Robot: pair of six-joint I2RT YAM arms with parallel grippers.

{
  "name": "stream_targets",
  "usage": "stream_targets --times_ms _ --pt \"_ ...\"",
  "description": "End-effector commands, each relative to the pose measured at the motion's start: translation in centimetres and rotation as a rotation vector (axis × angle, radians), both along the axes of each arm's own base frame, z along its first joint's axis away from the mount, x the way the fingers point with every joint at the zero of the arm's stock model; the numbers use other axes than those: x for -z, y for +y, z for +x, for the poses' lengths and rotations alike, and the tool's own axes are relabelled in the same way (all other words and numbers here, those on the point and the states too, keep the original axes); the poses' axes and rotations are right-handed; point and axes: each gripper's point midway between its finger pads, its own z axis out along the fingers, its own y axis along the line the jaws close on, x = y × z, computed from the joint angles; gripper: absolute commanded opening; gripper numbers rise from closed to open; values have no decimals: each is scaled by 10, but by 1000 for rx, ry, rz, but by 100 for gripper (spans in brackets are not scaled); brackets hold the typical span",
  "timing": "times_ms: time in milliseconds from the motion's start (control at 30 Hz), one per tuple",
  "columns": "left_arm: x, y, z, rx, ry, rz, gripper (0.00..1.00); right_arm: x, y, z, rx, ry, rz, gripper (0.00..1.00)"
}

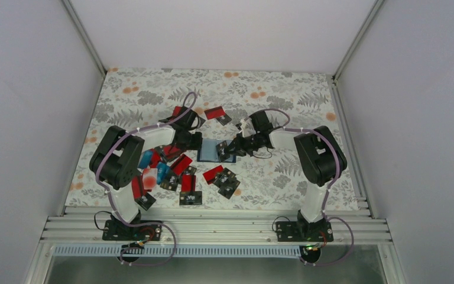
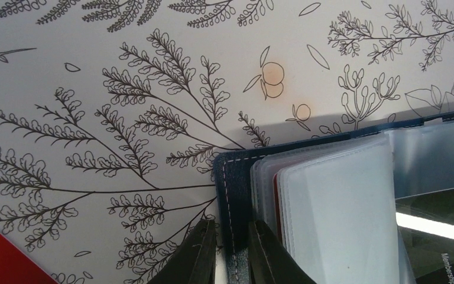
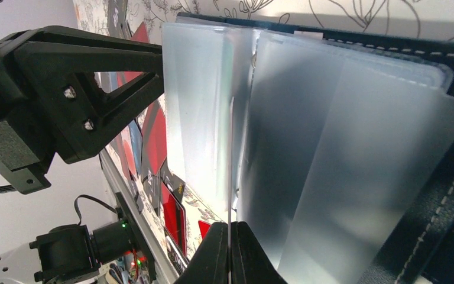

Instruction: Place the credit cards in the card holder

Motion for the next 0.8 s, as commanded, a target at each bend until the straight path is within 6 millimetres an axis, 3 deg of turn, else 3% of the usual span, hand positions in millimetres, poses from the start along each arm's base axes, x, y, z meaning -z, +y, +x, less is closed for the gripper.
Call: stream_targets --times_ms 0,767 --pt "10 2 -5 -3 23 -7 17 -12 10 5 -31 -55 37 4" --pt "18 0 -14 -1 56 -33 13 6 21 13 -34 -32 55 4"
